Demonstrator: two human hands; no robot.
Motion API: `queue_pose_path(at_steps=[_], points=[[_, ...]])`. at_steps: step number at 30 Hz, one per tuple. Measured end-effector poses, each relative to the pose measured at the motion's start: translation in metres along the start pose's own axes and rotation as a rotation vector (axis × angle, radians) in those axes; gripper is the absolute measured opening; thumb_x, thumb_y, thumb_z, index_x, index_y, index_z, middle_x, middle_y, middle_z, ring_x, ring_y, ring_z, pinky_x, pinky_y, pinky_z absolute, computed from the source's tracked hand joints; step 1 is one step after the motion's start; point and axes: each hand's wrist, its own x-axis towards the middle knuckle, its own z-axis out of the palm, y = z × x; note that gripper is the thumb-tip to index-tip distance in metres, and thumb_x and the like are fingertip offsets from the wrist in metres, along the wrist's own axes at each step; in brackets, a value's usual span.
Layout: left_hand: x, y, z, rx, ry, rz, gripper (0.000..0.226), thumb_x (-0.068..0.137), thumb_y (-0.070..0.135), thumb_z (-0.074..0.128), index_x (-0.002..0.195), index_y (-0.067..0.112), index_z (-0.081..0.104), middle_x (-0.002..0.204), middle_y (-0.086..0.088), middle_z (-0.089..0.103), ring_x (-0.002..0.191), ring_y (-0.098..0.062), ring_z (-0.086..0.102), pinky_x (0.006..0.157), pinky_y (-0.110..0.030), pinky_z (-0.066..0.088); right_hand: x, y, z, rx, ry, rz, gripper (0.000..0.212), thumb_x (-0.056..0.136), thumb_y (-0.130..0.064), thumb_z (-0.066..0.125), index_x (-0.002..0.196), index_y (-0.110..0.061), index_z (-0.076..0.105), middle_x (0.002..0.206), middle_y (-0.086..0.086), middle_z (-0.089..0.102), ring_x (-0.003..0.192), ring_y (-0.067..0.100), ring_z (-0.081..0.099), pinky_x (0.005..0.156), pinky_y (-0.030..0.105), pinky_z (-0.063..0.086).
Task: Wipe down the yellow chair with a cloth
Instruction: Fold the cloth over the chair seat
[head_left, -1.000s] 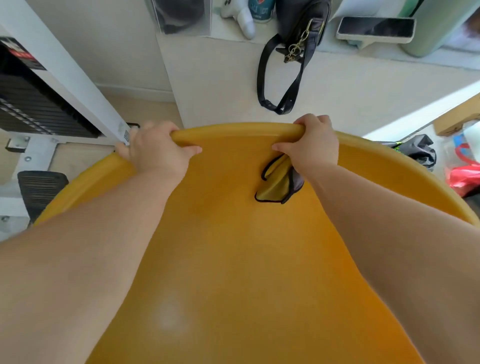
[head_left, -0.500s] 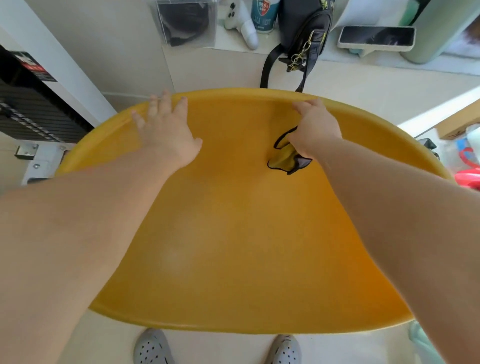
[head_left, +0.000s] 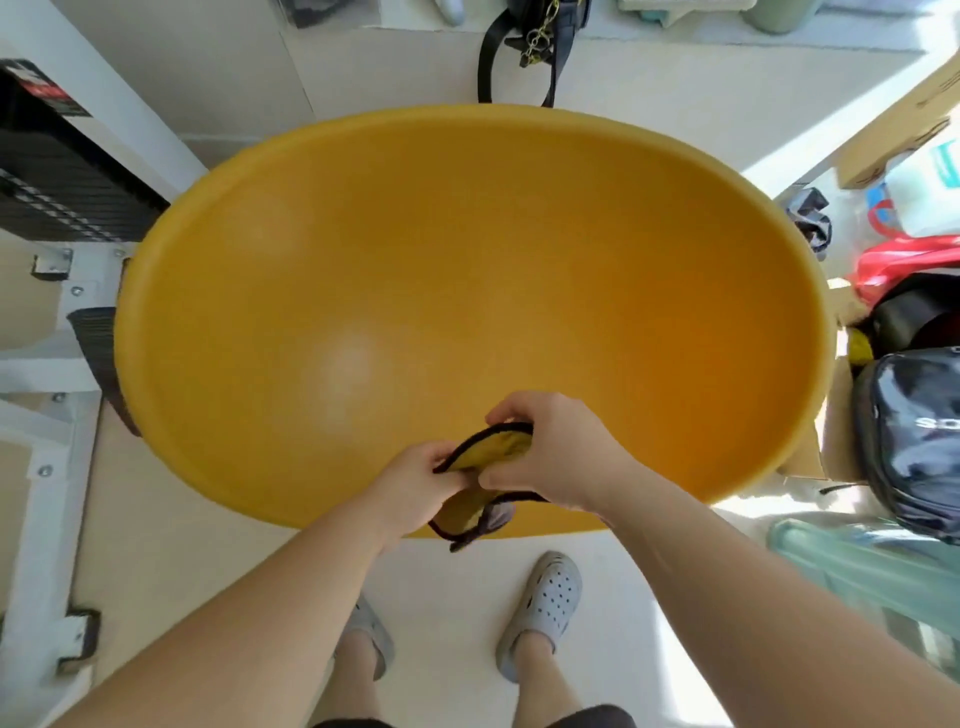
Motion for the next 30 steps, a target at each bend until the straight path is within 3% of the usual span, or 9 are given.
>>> queue_pose_path(at_steps=[2,6,10,14,16,19,21,25,30], points=[[-0.026,-0.006,0.013,0.146,0.012,-0.007,0.011,0.1,0.025,0.061,0.091,0.018,0.064,0.078,0.002,0.059,0.075,-0.019,0.052,0.066,-0.031,0.036,-0.023,0.015,0.001,-0.258,-0.096,0.038,0.065,0.073,-0.032,0.083,0.132,-0.026,0.057,0.112,-0.002,0.067,0.096,0.019,0.063,0.069,0.032,0.055],[-0.084,0.006,0.032,0.329,0.133,0.002,0.019,0.104,0.027,0.054,0.096,0.027,0.071,0.081,0.006,0.066,0.078,-0.02,0.059,0.067,-0.031,0.044,-0.071,0.046,-0.011,-0.426,-0.145,0.062,0.019,0.083,-0.017,0.071,0.1,-0.023,0.066,0.086,-0.001,0.067,0.074,0.017,0.065,0.052,0.026,0.049],[-0.133,0.024,0.049,0.181,0.258,0.002,0.02,0.104,0.026,0.055,0.105,0.028,0.074,0.095,0.007,0.07,0.085,-0.017,0.061,0.075,-0.032,0.045,-0.12,0.076,-0.04,-0.116,-0.085,0.066,0.016,0.076,-0.029,0.08,0.078,-0.021,0.066,0.075,0.001,0.069,0.066,0.016,0.064,0.055,0.031,0.05],[-0.166,0.042,0.06,-0.032,0.363,0.033,0.009,0.1,0.027,0.064,0.1,0.026,0.073,0.121,0.018,0.066,0.113,-0.006,0.06,0.097,-0.02,0.043,-0.165,0.105,-0.055,0.397,0.041,0.069,0.02,0.078,-0.026,0.084,0.094,-0.016,0.075,0.094,0.013,0.071,0.079,0.026,0.062,0.07,0.033,0.046],[-0.175,0.053,0.065,-0.159,0.339,0.003,0.02,0.103,0.035,0.057,0.099,0.025,0.074,0.103,0.015,0.076,0.101,-0.006,0.067,0.086,-0.019,0.048,-0.182,0.114,-0.055,0.537,0.088,0.084,0.018,0.089,-0.028,0.077,0.096,-0.012,0.072,0.086,0.012,0.07,0.075,0.027,0.059,0.07,0.034,0.044],[-0.17,0.065,0.066,-0.234,0.24,-0.036,0.026,0.103,0.046,0.052,0.113,0.03,0.07,0.111,0.011,0.076,0.108,-0.012,0.068,0.099,-0.031,0.048,-0.194,0.121,-0.048,0.517,0.156,0.124,0.034,0.098,-0.037,0.065,0.093,-0.004,0.06,0.075,0.005,0.052,0.069,0.019,0.046,0.064,0.033,0.037],[-0.163,0.074,0.068,-0.237,0.078,-0.056,0.025,0.1,0.033,0.063,0.124,0.027,0.063,0.121,0.004,0.072,0.11,-0.017,0.07,0.097,-0.033,0.052,-0.199,0.124,-0.043,0.578,0.196,0.18,0.037,0.098,-0.04,0.064,0.096,-0.004,0.057,0.079,0.007,0.052,0.071,0.02,0.049,0.065,0.036,0.041],[-0.151,0.091,0.074,-0.038,-0.112,-0.068,0.059,0.086,-0.011,0.07,0.128,0.026,0.052,0.122,-0.005,0.068,0.113,-0.022,0.066,0.091,-0.037,0.055,-0.217,0.134,-0.034,0.791,0.197,0.349,0.027,0.089,-0.025,0.077,0.111,-0.022,0.063,0.106,0.009,0.069,0.097,0.027,0.07,0.089,0.045,0.06],[-0.145,0.108,0.074,-0.038,-0.194,-0.125,0.094,0.083,-0.016,0.07,0.147,0.042,0.033,0.118,-0.017,0.068,0.103,-0.032,0.07,0.084,-0.04,0.058,-0.256,0.135,-0.019,0.775,0.255,0.432,0.059,0.088,-0.001,0.071,0.136,-0.029,0.053,0.106,0.007,0.068,0.094,0.029,0.07,0.08,0.042,0.063]])
